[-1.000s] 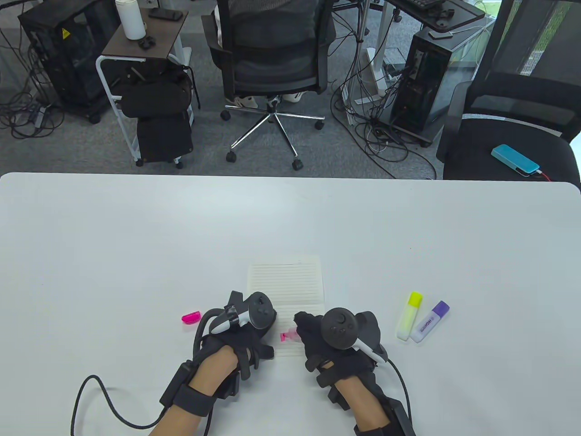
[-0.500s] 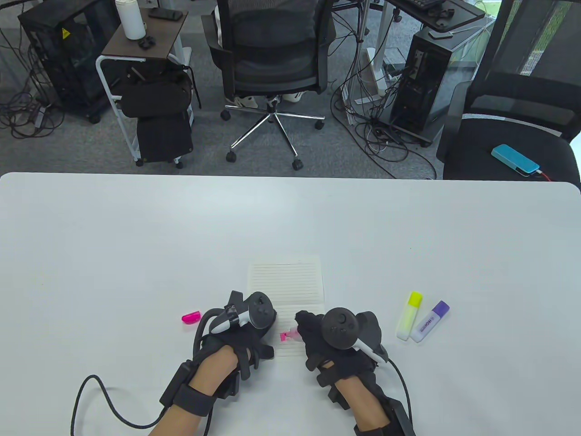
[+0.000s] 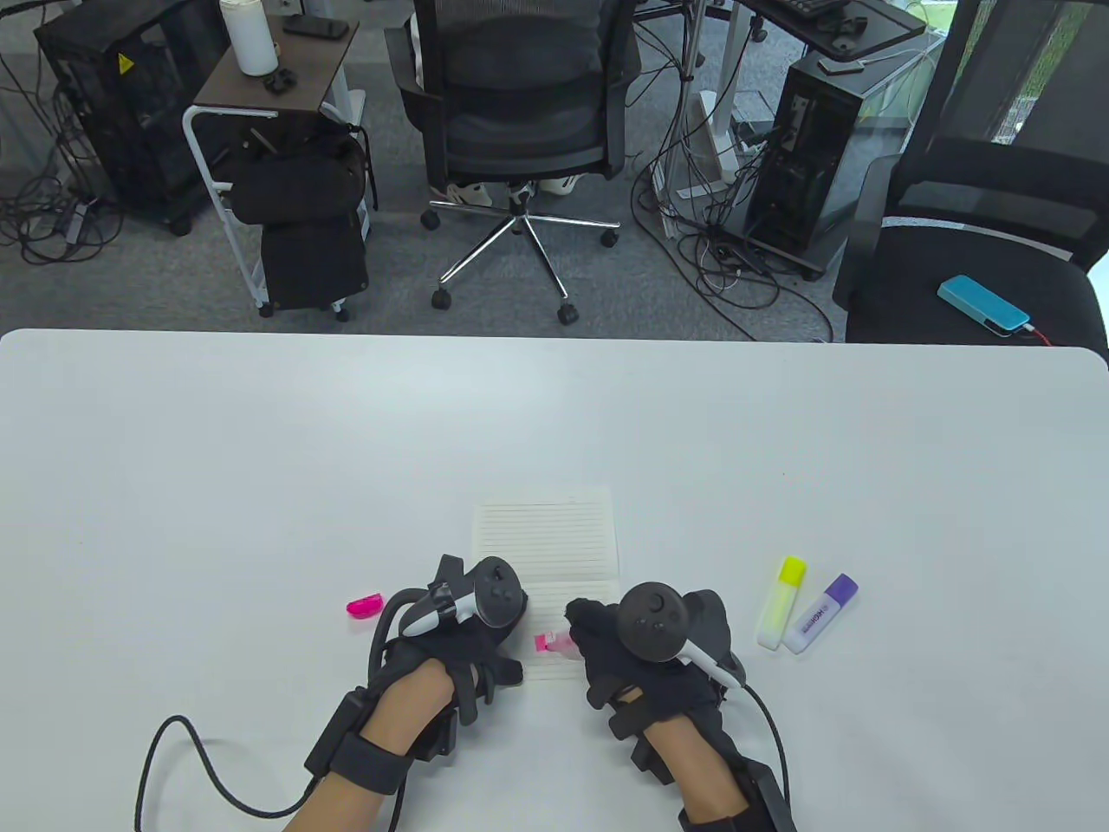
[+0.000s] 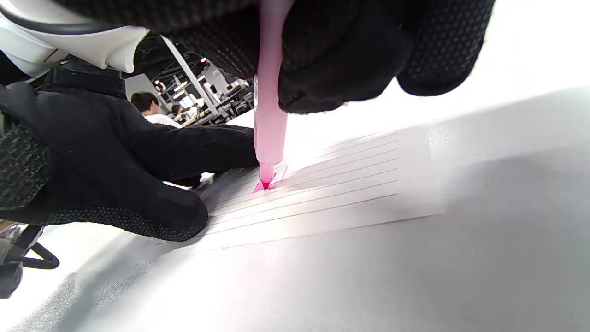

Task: Apply highlighter ink on paper

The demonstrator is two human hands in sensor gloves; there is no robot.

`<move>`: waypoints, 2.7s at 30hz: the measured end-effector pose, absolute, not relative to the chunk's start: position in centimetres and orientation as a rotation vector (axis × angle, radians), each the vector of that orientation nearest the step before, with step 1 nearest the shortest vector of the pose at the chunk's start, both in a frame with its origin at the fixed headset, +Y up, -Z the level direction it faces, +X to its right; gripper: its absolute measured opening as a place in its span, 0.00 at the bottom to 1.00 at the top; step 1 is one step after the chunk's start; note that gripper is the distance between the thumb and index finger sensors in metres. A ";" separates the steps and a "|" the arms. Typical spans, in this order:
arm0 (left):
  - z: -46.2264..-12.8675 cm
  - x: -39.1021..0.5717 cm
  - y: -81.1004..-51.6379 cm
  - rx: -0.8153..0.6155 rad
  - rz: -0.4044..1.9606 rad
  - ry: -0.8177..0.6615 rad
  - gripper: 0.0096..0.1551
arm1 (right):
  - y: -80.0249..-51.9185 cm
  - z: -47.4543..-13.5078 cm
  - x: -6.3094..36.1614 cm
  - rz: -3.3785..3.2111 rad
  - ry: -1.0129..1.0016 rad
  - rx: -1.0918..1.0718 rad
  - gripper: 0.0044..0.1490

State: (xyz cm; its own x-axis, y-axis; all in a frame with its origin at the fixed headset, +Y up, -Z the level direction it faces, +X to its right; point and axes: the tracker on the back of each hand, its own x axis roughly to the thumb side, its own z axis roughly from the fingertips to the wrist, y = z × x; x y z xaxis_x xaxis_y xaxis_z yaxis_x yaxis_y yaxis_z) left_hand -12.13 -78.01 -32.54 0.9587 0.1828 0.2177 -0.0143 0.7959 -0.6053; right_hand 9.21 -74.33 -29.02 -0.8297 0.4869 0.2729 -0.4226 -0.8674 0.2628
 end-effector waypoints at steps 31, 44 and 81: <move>-32.6 -12.1 -78.0 -0.646 0.105 -0.274 0.51 | -74.5 -29.3 9.4 2.642 0.174 0.419 0.24; -32.5 -12.1 -78.0 -0.646 0.106 -0.274 0.51 | -74.4 -29.5 9.6 2.627 0.227 0.412 0.24; -32.6 -12.1 -78.0 -0.647 0.106 -0.274 0.51 | -74.6 -29.3 9.2 2.650 0.159 0.410 0.24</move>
